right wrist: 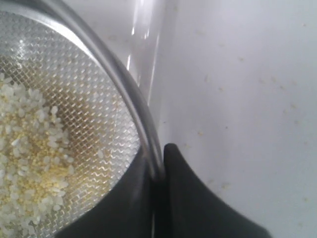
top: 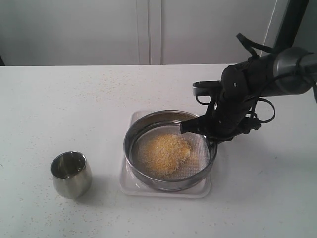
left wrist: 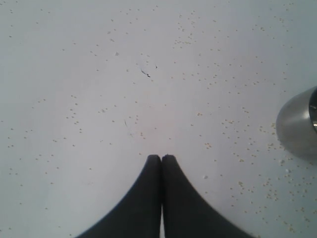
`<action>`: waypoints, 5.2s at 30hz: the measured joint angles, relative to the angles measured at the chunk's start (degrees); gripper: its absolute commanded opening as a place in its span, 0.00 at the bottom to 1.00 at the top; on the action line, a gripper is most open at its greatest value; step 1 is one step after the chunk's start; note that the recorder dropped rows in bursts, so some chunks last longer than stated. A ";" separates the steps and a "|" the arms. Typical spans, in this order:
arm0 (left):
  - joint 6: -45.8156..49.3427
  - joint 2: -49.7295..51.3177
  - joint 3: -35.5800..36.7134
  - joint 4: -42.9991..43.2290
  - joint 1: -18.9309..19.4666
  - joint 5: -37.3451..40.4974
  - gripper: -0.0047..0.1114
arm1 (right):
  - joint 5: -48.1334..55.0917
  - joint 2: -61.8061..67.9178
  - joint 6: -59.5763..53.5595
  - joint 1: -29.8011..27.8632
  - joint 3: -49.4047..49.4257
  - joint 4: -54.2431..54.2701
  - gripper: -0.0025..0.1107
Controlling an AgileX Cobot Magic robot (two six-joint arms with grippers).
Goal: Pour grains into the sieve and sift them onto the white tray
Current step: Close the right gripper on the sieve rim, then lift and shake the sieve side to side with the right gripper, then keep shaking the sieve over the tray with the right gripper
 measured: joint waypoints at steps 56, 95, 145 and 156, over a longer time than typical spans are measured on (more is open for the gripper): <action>0.00 0.00 0.00 0.00 0.00 0.00 0.04 | 2.71 -4.30 6.88 1.14 -1.07 2.02 0.02; 0.00 0.00 0.00 0.00 0.00 0.00 0.04 | -1.30 -5.76 10.51 2.43 -2.38 0.79 0.02; 0.00 0.00 0.00 0.00 0.00 0.00 0.04 | 8.26 -9.10 1.57 0.52 -1.55 0.52 0.02; 0.00 0.00 0.00 0.00 0.00 0.00 0.04 | 6.82 -8.63 3.86 1.11 -5.10 1.11 0.02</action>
